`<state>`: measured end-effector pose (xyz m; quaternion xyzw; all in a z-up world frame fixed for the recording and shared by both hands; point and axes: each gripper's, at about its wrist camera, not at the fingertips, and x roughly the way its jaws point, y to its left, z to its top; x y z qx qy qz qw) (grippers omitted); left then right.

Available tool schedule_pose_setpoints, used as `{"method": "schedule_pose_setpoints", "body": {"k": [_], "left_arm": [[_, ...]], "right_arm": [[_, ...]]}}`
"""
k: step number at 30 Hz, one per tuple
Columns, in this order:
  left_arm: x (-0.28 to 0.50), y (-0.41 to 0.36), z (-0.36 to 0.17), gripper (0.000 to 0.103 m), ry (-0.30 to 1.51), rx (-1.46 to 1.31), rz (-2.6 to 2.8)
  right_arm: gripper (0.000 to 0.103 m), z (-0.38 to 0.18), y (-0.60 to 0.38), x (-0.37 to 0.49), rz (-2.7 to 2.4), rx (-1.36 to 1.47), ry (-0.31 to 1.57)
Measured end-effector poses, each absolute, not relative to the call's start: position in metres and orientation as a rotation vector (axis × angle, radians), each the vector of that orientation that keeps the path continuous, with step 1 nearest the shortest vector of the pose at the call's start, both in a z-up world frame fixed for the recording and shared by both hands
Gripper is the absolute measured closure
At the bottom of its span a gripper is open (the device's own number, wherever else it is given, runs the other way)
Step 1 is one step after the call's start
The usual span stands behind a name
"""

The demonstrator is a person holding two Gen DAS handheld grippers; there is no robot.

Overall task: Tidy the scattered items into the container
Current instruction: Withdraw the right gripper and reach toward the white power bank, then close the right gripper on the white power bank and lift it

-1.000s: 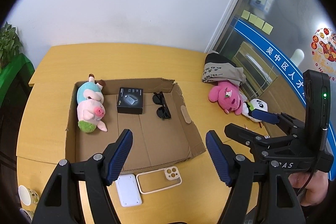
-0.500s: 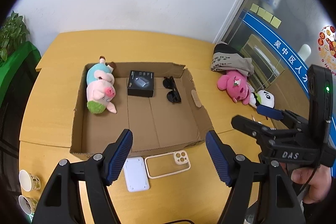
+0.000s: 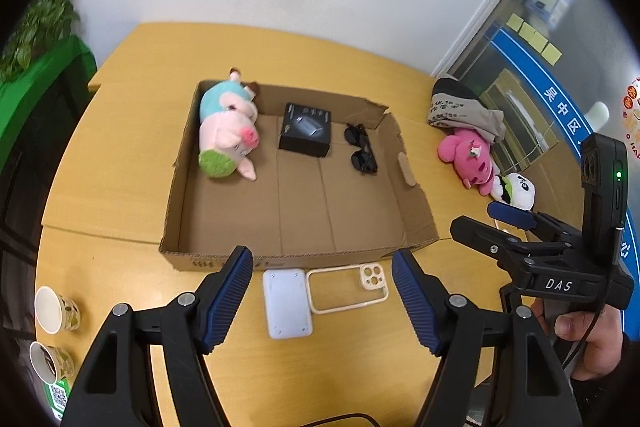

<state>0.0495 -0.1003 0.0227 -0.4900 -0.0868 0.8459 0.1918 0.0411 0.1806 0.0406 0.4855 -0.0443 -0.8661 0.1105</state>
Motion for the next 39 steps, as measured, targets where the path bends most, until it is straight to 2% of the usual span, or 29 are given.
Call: {"method": "schedule_pose_setpoints", "body": {"k": [5, 13, 19, 26, 29, 31, 32, 33, 35, 39], "left_arm": [[0.042, -0.120, -0.014, 0.031, -0.330, -1.476, 2.271], [0.028, -0.133, -0.105, 0.031, -0.438, -1.651, 2.014], [0.010, -0.122, -0.169, 0.031, -0.503, -1.717, 1.839], [-0.015, -0.110, -0.227, 0.031, -0.630, -1.774, 1.678], [-0.019, -0.104, -0.237, 0.031, -0.590, -1.790, 1.685], [-0.019, -0.100, -0.237, 0.034, -0.554, -1.779, 1.701], [-0.019, -0.099, -0.237, 0.040, -0.540, -1.780, 1.705], [-0.019, -0.097, -0.238, 0.053, -0.502, -1.792, 1.719], [-0.017, -0.095, -0.239, 0.064, -0.435, -1.813, 1.741], [-0.015, -0.094, -0.239, 0.067, -0.446, -1.840, 1.758]], "right_arm": [[0.000, -0.004, 0.167, 0.037, -2.442, 1.525, -0.140], [0.001, -0.103, 0.131, 0.045, -2.166, 1.695, -0.202], [0.001, -0.173, 0.112, 0.049, -2.058, 1.816, -0.320], [0.000, -0.219, 0.094, 0.056, -2.104, 1.808, -0.425], [0.000, -0.222, 0.077, 0.059, -2.125, 1.759, -0.366], [0.000, -0.226, 0.065, 0.062, -2.138, 1.751, -0.297], [0.000, -0.228, 0.060, 0.063, -2.149, 1.753, -0.266], [0.000, -0.230, 0.056, 0.064, -2.159, 1.753, -0.242], [0.002, -0.234, 0.051, 0.064, -2.171, 1.754, -0.211], [0.011, -0.239, 0.040, 0.064, -2.208, 1.773, -0.099]]}}
